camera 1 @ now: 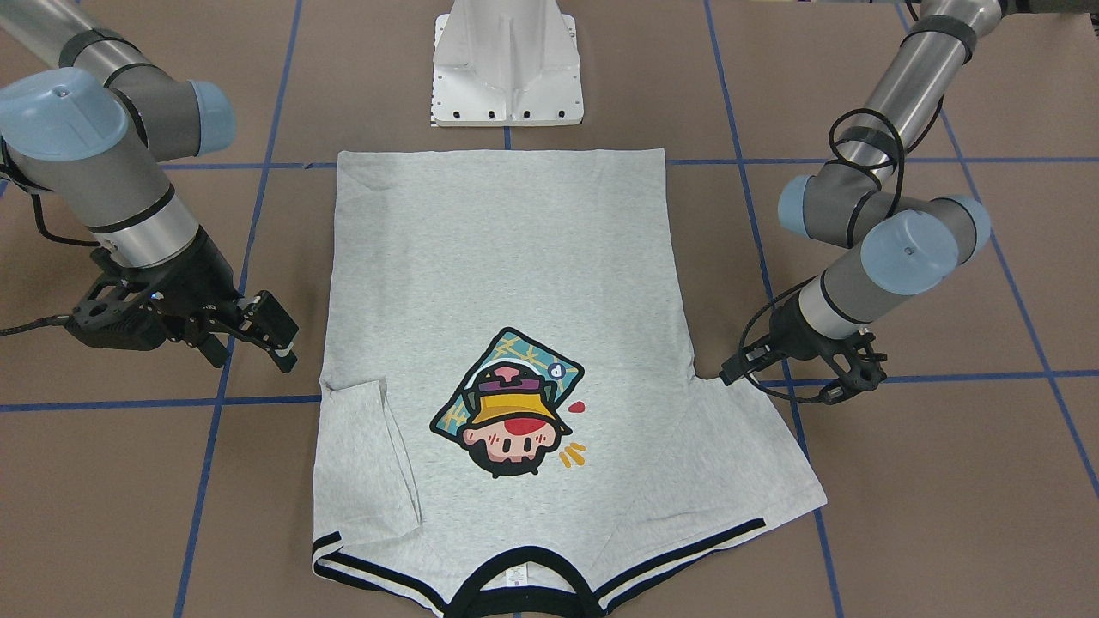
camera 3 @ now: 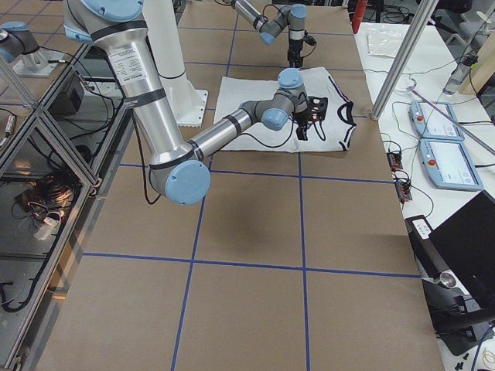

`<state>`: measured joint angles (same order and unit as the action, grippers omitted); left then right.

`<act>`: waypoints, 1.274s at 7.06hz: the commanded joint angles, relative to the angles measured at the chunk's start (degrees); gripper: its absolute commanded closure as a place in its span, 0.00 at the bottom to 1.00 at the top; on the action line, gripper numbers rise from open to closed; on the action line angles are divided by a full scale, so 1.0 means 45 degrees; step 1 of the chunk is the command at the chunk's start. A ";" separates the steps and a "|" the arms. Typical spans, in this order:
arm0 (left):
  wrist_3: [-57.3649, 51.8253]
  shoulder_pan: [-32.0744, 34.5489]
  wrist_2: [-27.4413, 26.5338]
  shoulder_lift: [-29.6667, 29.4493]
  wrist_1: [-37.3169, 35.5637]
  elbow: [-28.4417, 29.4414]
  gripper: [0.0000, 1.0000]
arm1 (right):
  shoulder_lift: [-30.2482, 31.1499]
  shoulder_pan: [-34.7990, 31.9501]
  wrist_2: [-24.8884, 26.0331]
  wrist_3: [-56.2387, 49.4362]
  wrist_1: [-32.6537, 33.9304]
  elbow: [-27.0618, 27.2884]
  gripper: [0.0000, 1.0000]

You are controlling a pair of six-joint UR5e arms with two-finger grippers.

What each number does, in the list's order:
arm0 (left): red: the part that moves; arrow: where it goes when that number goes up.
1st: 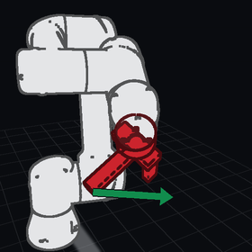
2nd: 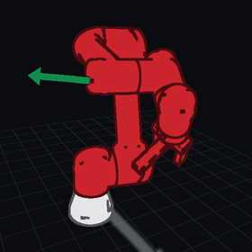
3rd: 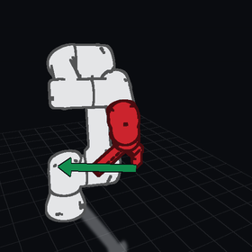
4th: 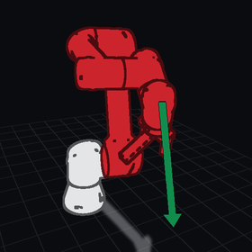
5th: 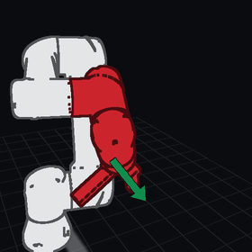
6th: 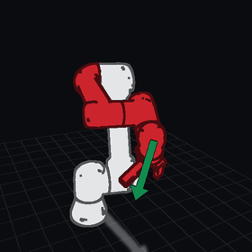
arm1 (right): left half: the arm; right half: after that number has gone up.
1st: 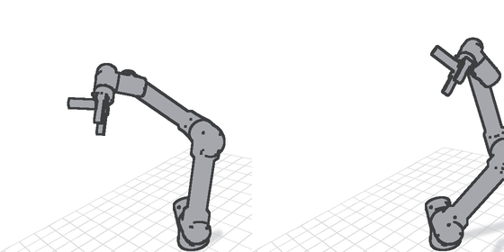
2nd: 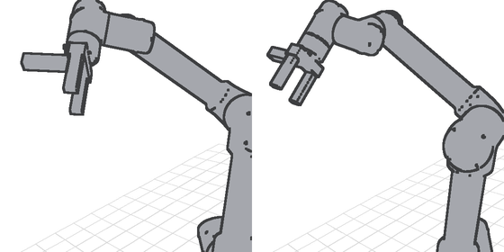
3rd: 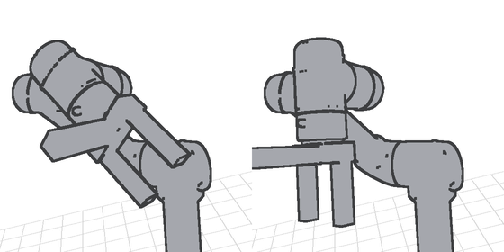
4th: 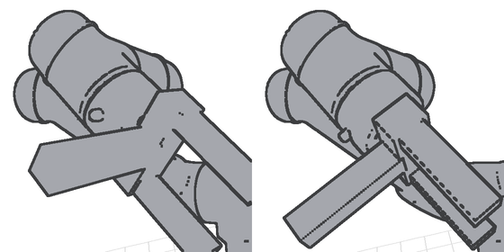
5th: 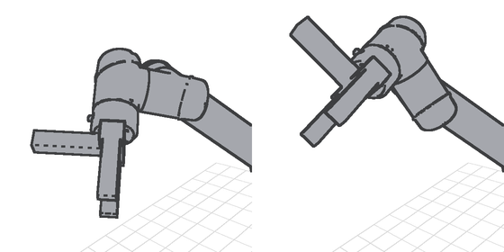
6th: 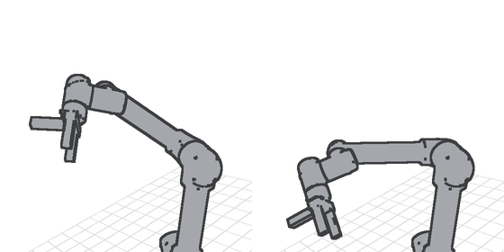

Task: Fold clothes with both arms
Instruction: 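Lower the left gripper onto the shirt shoulder near the collar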

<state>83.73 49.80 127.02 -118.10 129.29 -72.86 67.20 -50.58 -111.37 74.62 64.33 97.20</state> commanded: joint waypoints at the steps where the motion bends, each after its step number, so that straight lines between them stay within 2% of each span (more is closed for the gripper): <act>1: 0.0007 -0.0070 -0.0121 0.0033 0.0000 0.0039 0.41 | -0.0013 0.0009 0.0022 0.0000 0.0000 0.0001 0.00; 3: -0.0012 -0.0070 -0.0101 0.0150 0.0000 0.0039 0.49 | -0.0032 0.0009 0.0022 0.0019 0.0000 0.0020 0.00; 4: 0.0046 -0.0070 -0.0121 0.0150 -0.0020 -0.0019 0.71 | -0.0051 0.0009 0.0041 0.0019 0.0000 0.0020 0.00; 5: -0.0012 -0.0070 -0.0102 0.0189 -0.0020 -0.0039 1.00 | -0.0071 0.0009 0.0042 0.0019 0.0000 0.0020 0.00; 7: -0.0032 -0.0051 -0.0063 0.0170 -0.0020 -0.0136 1.00 | -0.0071 0.0028 0.0061 0.0019 0.0000 0.0020 0.00; 9: 0.0007 0.0163 -0.0004 0.0015 -0.0350 -0.1420 1.00 | -0.0071 -0.0030 0.0003 0.0000 0.0000 0.0020 0.00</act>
<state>83.63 50.01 126.85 -117.51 128.60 -76.24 66.89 -50.53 -111.16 74.69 64.33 97.29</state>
